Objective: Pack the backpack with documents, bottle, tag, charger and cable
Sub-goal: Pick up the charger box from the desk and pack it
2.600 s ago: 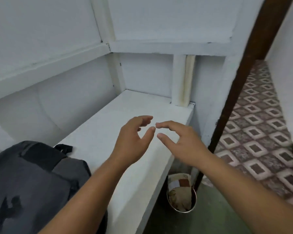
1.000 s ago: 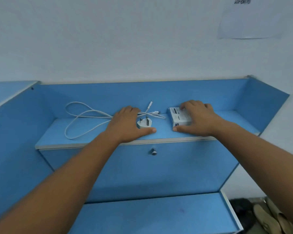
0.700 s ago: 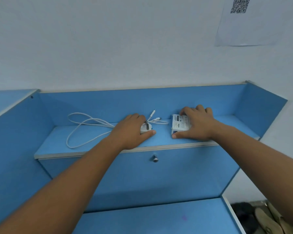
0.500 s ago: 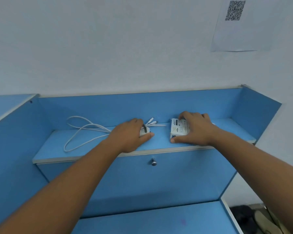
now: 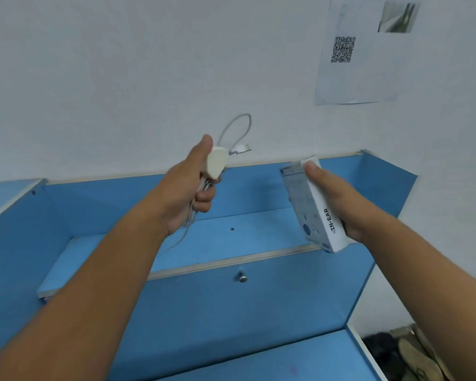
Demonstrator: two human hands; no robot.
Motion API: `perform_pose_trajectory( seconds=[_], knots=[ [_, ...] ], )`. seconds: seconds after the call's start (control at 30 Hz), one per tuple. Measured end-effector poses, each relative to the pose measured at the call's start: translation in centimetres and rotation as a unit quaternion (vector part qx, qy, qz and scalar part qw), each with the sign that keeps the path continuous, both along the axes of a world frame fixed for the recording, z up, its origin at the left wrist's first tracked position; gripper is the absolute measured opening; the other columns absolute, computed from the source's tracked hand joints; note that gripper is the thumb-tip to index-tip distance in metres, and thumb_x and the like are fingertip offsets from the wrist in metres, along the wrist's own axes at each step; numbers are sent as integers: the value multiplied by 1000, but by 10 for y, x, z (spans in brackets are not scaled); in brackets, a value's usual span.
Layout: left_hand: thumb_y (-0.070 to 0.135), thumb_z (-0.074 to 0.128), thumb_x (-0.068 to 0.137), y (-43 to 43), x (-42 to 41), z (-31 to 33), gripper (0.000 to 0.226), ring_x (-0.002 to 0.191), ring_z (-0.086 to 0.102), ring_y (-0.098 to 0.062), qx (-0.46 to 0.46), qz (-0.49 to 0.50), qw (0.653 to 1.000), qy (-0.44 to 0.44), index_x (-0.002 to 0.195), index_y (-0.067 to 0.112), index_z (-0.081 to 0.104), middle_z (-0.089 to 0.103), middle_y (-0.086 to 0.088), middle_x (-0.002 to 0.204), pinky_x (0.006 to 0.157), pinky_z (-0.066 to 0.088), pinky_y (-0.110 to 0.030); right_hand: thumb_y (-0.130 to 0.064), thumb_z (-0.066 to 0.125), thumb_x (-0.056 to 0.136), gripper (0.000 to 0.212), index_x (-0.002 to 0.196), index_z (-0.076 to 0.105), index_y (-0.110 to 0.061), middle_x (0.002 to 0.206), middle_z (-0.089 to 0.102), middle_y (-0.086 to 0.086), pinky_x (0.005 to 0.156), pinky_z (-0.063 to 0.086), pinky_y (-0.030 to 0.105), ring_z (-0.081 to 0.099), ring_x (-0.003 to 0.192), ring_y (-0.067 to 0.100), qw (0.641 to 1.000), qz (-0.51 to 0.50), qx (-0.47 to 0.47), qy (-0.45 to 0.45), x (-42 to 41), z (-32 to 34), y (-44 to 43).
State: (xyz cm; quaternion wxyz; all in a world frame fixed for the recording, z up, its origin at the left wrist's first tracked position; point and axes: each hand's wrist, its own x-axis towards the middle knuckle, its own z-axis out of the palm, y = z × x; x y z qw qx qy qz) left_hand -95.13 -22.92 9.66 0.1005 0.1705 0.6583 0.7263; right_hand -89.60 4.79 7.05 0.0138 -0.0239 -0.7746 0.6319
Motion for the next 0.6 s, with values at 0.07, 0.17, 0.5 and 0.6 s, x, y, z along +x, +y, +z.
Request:
perform_pose_trajectory(
  seconds=[0.07, 0.17, 0.5, 0.6],
  knots=[
    [72, 42, 95, 1, 11, 14, 60, 47, 23, -10, 77, -82, 993, -25, 89, 15, 57, 45, 3, 72, 43, 20, -23, -90, 63, 60, 85, 120, 71, -32, 117, 74, 14, 81, 60, 45, 73, 96, 26, 995, 30, -91, -11, 11, 5, -2],
    [74, 36, 96, 6, 22, 23, 63, 50, 21, -10, 161, -168, 971, -63, 89, 14, 57, 45, 4, 73, 44, 19, -24, -89, 59, 66, 87, 128, 69, -29, 125, 70, 16, 95, 55, 52, 69, 113, 31, 977, 42, -205, 43, 23, 6, -2],
    [74, 39, 94, 78, 83, 0, 63, 53, 17, -11, 219, -242, 934, -144, 87, 14, 59, 41, 3, 72, 46, 16, -25, -84, 56, 72, 93, 137, 63, -18, 127, 68, 16, 99, 49, 55, 67, 110, 32, 927, 13, -348, 138, 117, 2, 47],
    [75, 40, 93, 122, 117, -5, 63, 53, 17, -10, 200, -289, 924, -150, 89, 15, 59, 41, 3, 73, 46, 15, -25, -84, 56, 71, 91, 134, 66, -19, 126, 68, 15, 101, 49, 53, 68, 109, 31, 926, -20, -345, 151, 170, 1, 80]
  ],
)
